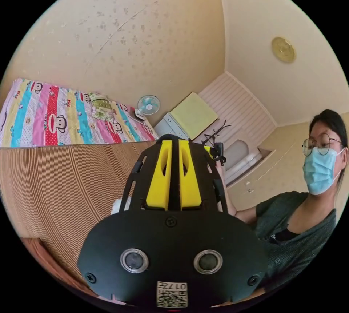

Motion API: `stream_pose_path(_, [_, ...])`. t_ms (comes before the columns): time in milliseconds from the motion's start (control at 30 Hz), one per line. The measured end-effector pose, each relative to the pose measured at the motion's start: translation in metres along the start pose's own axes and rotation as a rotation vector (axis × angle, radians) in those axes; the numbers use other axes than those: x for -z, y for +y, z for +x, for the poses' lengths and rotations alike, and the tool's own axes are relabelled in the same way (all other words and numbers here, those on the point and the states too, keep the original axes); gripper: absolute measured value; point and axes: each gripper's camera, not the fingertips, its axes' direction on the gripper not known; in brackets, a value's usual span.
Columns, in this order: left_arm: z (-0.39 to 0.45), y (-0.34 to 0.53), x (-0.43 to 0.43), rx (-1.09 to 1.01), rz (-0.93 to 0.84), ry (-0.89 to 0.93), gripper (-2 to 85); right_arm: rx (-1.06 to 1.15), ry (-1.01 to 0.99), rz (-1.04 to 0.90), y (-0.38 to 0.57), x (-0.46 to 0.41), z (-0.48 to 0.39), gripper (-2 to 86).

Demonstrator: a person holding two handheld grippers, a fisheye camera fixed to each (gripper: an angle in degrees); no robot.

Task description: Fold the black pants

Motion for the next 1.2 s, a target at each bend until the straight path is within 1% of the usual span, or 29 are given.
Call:
stream_pose_path(33, [-0.018, -0.003, -0.011, 0.044, -0.016, 0.0, 3.0, -0.075, -0.012, -0.022, -0.007, -0.016, 0.038, 1.9])
stream_pose_path(67, [-0.054, -0.006, -0.031, 0.12, -0.049, 0.001, 3.2, -0.147, -0.034, -0.039, -0.009, -0.032, 0.075, 1.9])
stream_pose_path(100, [-0.086, -0.005, -0.049, 0.173, -0.078, -0.014, 3.4, -0.173, -0.042, -0.05, -0.009, -0.04, 0.091, 2.0])
stream_pose_path(133, [-0.101, -0.004, -0.057, 0.191, -0.096, -0.029, 3.5, -0.203, -0.044, -0.073, -0.004, -0.055, 0.117, 2.0])
stream_pose_path(200, [-0.145, 0.009, -0.084, 0.232, -0.209, -0.132, 3.7, -0.268, 0.002, -0.152, 0.01, -0.078, 0.145, 2.2])
stream_pose_path(233, [-0.152, 0.015, -0.091, 0.226, -0.256, -0.17, 3.7, -0.288, 0.059, -0.211, 0.027, -0.092, 0.155, 2.3])
stream_pose_path(267, [-0.161, 0.03, -0.104, 0.188, -0.348, -0.238, 3.8, -0.279, 0.098, -0.247, 0.049, -0.101, 0.158, 2.5])
stream_pose_path(300, [-0.166, 0.053, -0.113, 0.141, -0.411, -0.264, 3.7, -0.28, 0.101, -0.258, 0.062, -0.103, 0.16, 2.6])
stream_pose_path(367, [-0.175, 0.097, -0.12, 0.121, -0.485, -0.231, 3.7, -0.332, 0.067, -0.296, 0.127, -0.109, 0.175, 3.1])
stream_pose_path(433, [-0.193, 0.149, -0.122, 0.197, -0.525, -0.149, 3.7, -0.42, 0.061, -0.336, 0.185, -0.116, 0.191, 3.7])
stream_pose_path(467, [-0.208, 0.186, -0.123, 0.283, -0.546, -0.095, 3.8, -0.52, 0.068, -0.373, 0.224, -0.122, 0.205, 4.3])
stream_pose_path(500, [-0.224, 0.224, -0.126, 0.374, -0.58, -0.081, 3.9, -0.579, 0.079, -0.396, 0.242, -0.125, 0.213, 4.8])
stream_pose_path(533, [-0.231, 0.241, -0.127, 0.421, -0.602, -0.094, 4.0, -0.69, 0.112, -0.442, 0.275, -0.13, 0.226, 5.8])
stream_pose_path(567, [-0.245, 0.274, -0.128, 0.516, -0.653, -0.155, 4.1, -0.764, 0.148, -0.48, 0.3, -0.131, 0.235, 7.7])
stream_pose_path(600, [-0.255, 0.297, -0.128, 0.57, -0.683, -0.195, 4.3, -0.784, 0.148, -0.489, 0.307, -0.132, 0.238, 8.7])
stream_pose_path(633, [-0.259, 0.305, -0.127, 0.586, -0.681, -0.196, 4.9, -0.809, 0.125, -0.48, 0.315, -0.13, 0.243, 9.6])
stream_pose_path(733, [-0.281, 0.312, -0.12, 0.659, -0.577, -0.17, 9.4, -0.815, 0.089, -0.382, 0.299, -0.122, 0.255, 12.8])
stream_pose_path(800, [-0.302, 0.292, -0.118, 0.658, -0.46, -0.166, 13.3, -0.787, 0.115, -0.335, 0.276, -0.12, 0.264, 14.7])
stream_pose_path(900, [-0.335, 0.26, -0.132, 0.624, -0.394, -0.185, 15.5, -0.747, 0.151, -0.274, 0.236, -0.122, 0.288, 18.1])
stream_pose_path(967, [-0.356, 0.244, -0.144, 0.61, -0.393, -0.215, 16.0, -0.737, 0.154, -0.282, 0.211, -0.133, 0.309, 20.6])
stream_pose_path(1067, [-0.387, 0.227, -0.164, 0.606, -0.425, -0.271, 16.2, -0.715, 0.109, -0.33, 0.19, -0.153, 0.327, 21.4])
stream_pose_path(1133, [-0.4, 0.224, -0.175, 0.599, -0.453, -0.248, 16.0, -0.698, 0.076, -0.355, 0.182, -0.165, 0.33, 20.1])
stream_pose_path(1200, [-0.407, 0.231, -0.186, 0.602, -0.47, -0.222, 14.4, -0.697, 0.135, -0.353, 0.18, -0.165, 0.326, 19.1])
